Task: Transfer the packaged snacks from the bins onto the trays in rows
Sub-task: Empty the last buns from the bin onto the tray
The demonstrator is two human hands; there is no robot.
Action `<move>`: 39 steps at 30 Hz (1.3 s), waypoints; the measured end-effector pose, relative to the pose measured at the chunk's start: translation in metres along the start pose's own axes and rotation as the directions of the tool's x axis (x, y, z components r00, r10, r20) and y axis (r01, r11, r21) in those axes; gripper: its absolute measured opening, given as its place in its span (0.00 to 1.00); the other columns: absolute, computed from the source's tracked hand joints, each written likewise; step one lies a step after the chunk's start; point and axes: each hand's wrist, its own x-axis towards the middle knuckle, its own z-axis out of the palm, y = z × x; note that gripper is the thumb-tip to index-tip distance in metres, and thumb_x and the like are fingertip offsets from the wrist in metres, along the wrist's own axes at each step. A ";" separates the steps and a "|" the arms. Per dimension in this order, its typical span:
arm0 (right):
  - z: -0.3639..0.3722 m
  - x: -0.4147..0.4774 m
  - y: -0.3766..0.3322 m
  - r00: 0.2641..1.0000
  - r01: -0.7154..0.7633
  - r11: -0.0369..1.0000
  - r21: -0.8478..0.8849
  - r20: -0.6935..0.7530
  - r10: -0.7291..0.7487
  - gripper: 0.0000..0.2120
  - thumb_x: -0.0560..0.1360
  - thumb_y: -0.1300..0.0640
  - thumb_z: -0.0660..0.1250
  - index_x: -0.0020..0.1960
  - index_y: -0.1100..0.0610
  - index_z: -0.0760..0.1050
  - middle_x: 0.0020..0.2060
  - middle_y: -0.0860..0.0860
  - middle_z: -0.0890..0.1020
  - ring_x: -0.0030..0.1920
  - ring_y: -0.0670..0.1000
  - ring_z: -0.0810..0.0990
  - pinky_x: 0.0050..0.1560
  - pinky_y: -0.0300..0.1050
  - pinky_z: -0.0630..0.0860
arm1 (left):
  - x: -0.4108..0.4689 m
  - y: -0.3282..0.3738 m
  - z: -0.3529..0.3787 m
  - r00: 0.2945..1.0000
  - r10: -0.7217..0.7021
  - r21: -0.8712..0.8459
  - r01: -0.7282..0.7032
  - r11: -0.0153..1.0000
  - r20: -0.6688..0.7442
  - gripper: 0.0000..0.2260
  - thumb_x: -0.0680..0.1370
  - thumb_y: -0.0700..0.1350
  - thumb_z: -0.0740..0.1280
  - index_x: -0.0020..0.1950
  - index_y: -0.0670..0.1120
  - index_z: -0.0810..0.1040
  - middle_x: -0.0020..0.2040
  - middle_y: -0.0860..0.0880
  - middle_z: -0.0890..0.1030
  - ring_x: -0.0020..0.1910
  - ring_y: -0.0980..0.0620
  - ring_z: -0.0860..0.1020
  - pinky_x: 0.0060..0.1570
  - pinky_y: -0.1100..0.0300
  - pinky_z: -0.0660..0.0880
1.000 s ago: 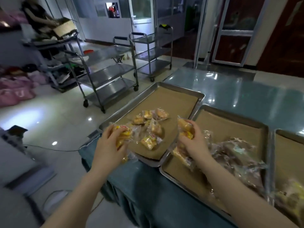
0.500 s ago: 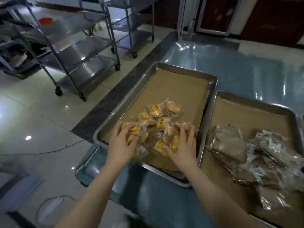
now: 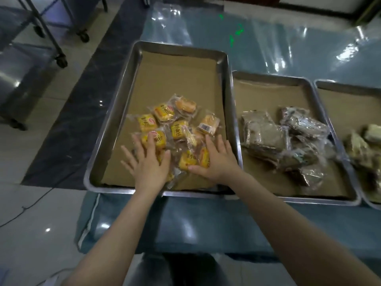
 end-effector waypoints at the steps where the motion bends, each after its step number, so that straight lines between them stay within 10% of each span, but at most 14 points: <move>1: -0.004 -0.003 -0.003 0.999 0.010 1.000 0.014 -0.042 -0.010 0.55 0.61 0.22 0.59 0.76 0.43 0.36 0.76 0.51 0.37 0.75 0.57 0.35 0.73 0.58 0.42 | -0.001 0.001 -0.004 1.000 0.015 -0.029 -0.016 0.999 -0.009 0.31 0.77 0.64 0.52 0.74 0.63 0.39 0.76 0.51 0.35 0.72 0.42 0.31 0.65 0.41 0.31; 7: -0.028 -0.039 -0.012 0.938 0.174 0.922 0.346 -0.344 -0.048 0.36 0.73 0.41 0.67 0.76 0.50 0.58 0.73 0.49 0.65 0.74 0.52 0.60 0.71 0.57 0.62 | -0.003 0.015 -0.025 0.957 0.289 -0.009 -0.289 0.957 -0.010 0.38 0.75 0.54 0.64 0.75 0.60 0.41 0.76 0.51 0.38 0.72 0.52 0.33 0.69 0.47 0.37; 13: -0.077 -0.067 0.000 0.916 0.261 0.909 0.324 -0.381 -0.127 0.25 0.76 0.46 0.66 0.71 0.50 0.67 0.67 0.46 0.73 0.66 0.46 0.69 0.62 0.41 0.66 | 0.000 0.062 -0.050 0.798 0.589 0.178 -0.603 0.778 0.130 0.34 0.75 0.57 0.61 0.76 0.58 0.44 0.77 0.52 0.45 0.74 0.54 0.39 0.72 0.47 0.44; 29: -0.286 -0.160 0.205 0.786 0.396 0.918 0.023 -0.525 -0.326 0.22 0.75 0.48 0.68 0.67 0.51 0.72 0.63 0.45 0.76 0.63 0.43 0.71 0.58 0.28 0.60 | -0.091 0.343 -0.021 0.617 0.786 0.341 -0.730 0.593 -0.044 0.28 0.77 0.52 0.62 0.75 0.51 0.58 0.75 0.49 0.60 0.74 0.49 0.56 0.72 0.51 0.53; 39: -0.360 -0.175 0.281 0.723 0.457 0.889 0.004 -0.584 -0.369 0.21 0.75 0.45 0.67 0.66 0.44 0.71 0.64 0.39 0.74 0.60 0.42 0.73 0.55 0.30 0.64 | -0.130 0.429 -0.011 0.628 0.741 0.215 -0.710 0.671 -0.237 0.26 0.77 0.49 0.64 0.74 0.54 0.61 0.73 0.53 0.64 0.72 0.52 0.60 0.70 0.56 0.55</move>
